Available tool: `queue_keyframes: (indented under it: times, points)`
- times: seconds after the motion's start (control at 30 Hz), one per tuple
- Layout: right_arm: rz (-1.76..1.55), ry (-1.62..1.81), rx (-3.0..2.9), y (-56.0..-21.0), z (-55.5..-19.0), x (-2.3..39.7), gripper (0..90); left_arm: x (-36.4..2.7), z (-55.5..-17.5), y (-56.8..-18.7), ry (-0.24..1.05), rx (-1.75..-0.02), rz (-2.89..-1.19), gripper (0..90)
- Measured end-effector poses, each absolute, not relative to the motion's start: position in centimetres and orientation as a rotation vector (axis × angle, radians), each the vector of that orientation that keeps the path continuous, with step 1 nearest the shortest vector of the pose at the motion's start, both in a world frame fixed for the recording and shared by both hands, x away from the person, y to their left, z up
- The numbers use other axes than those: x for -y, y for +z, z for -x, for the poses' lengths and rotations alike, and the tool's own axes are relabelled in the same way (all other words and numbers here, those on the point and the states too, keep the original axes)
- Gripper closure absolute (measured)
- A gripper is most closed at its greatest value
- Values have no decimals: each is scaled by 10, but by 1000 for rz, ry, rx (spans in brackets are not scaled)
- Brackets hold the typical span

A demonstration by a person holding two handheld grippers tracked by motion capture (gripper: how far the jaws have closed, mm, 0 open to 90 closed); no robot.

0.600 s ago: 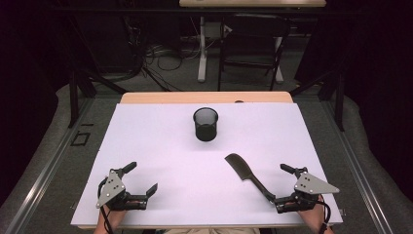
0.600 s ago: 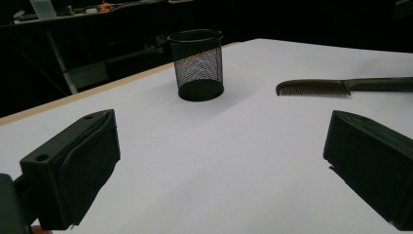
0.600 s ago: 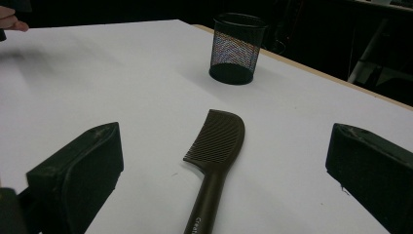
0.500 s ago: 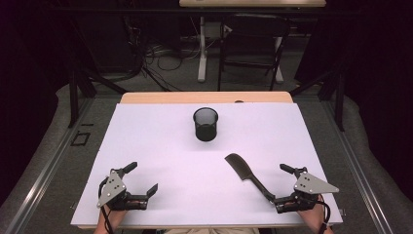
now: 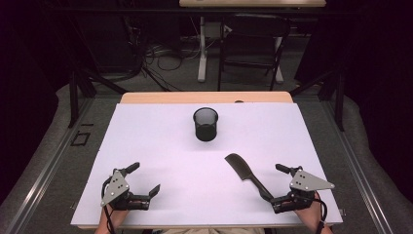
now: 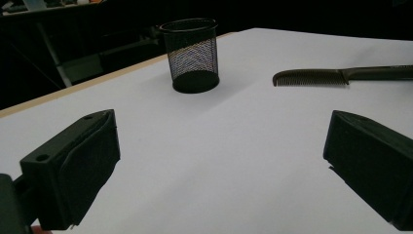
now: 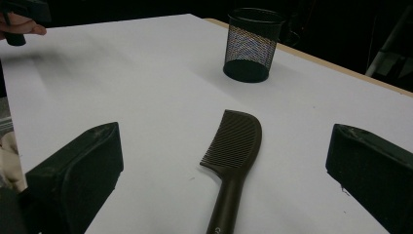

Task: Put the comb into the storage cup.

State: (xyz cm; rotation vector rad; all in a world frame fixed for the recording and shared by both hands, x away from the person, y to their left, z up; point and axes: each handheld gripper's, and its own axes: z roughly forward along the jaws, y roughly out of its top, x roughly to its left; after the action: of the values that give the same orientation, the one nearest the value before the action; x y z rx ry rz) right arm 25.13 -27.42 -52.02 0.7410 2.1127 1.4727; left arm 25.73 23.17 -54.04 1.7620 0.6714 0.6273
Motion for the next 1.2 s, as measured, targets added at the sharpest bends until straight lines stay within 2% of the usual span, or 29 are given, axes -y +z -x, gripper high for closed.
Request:
queue_keyframes:
  times: [1.03, 1.17, 1.2]
  points:
    - [-742, 1384, -2316, -527, -262, 238, 1, -229, -258, -541, 624, -671, -1789, 1]
    - [-731, 1382, -2323, -528, -262, 237, 77, -229, -258, -541, 626, -672, -1790, 1]
    - [-730, 1378, -2327, -528, -261, 237, 130, -229, -258, -541, 626, -672, -1790, 1]
